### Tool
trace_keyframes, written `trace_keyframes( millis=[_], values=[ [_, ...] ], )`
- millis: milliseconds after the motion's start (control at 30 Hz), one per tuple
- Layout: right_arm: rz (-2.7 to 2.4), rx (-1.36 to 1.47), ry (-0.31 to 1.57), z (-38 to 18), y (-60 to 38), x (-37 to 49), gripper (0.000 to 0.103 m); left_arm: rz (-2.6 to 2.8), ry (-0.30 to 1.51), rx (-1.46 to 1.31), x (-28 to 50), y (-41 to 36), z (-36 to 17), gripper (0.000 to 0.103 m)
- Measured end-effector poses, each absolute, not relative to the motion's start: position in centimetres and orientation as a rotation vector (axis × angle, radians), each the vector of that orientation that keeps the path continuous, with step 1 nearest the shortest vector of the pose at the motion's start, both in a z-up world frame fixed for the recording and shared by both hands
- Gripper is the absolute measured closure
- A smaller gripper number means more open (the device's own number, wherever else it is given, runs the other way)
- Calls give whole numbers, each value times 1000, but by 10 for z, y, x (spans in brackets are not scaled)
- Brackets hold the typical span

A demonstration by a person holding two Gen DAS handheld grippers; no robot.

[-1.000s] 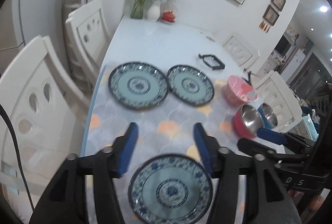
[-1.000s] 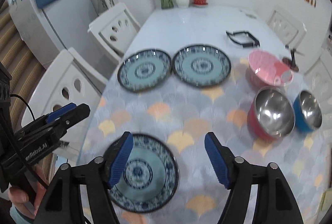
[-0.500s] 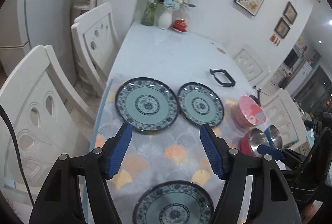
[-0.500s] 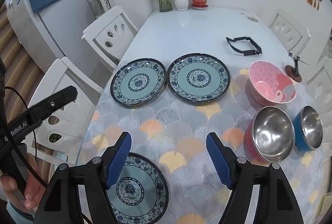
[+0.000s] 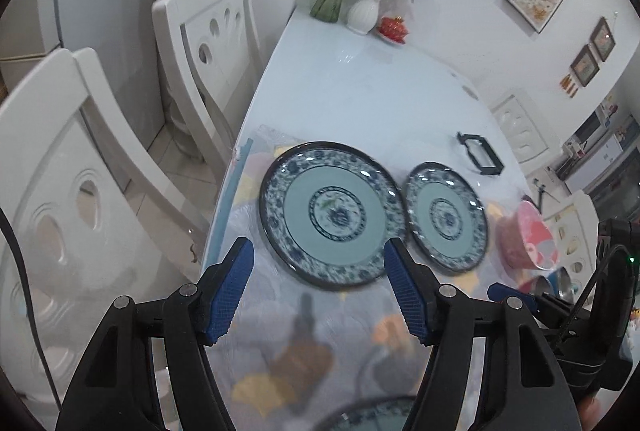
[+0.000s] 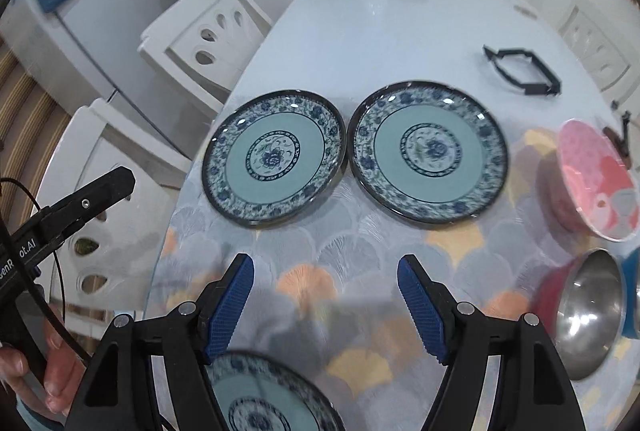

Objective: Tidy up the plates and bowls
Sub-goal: 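Grasp the rim of a second blue-and-white plate with both grippers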

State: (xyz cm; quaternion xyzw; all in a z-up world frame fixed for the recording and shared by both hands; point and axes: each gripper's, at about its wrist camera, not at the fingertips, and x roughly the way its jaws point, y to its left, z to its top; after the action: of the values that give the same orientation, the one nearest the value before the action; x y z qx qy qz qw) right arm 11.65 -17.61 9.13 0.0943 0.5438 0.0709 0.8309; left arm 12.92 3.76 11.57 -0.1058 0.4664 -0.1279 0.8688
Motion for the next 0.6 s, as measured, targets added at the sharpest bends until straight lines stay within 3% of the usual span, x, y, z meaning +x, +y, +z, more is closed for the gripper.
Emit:
trace_keyframes(
  millis=[167, 267, 333, 433, 500, 600],
  values=[
    [145, 286, 1203, 63, -178, 149, 31, -270, 1027, -209, 163, 32, 87, 41],
    [138, 338, 1234, 46, -178, 164, 31, -275, 1056, -197, 177, 27, 73, 51],
    [140, 354, 1247, 39, -177, 169, 31, -270, 1069, -186, 186, 25, 64, 51],
    [147, 352, 1266, 27, -172, 178, 37, -260, 1080, -172, 198, 26, 52, 52],
    [148, 352, 1273, 20, -171, 182, 42, -233, 1075, -168, 204, 28, 46, 62],
    [145, 343, 1254, 14, -171, 187, 45, -217, 1072, -175, 214, 33, 39, 66]
  ],
)
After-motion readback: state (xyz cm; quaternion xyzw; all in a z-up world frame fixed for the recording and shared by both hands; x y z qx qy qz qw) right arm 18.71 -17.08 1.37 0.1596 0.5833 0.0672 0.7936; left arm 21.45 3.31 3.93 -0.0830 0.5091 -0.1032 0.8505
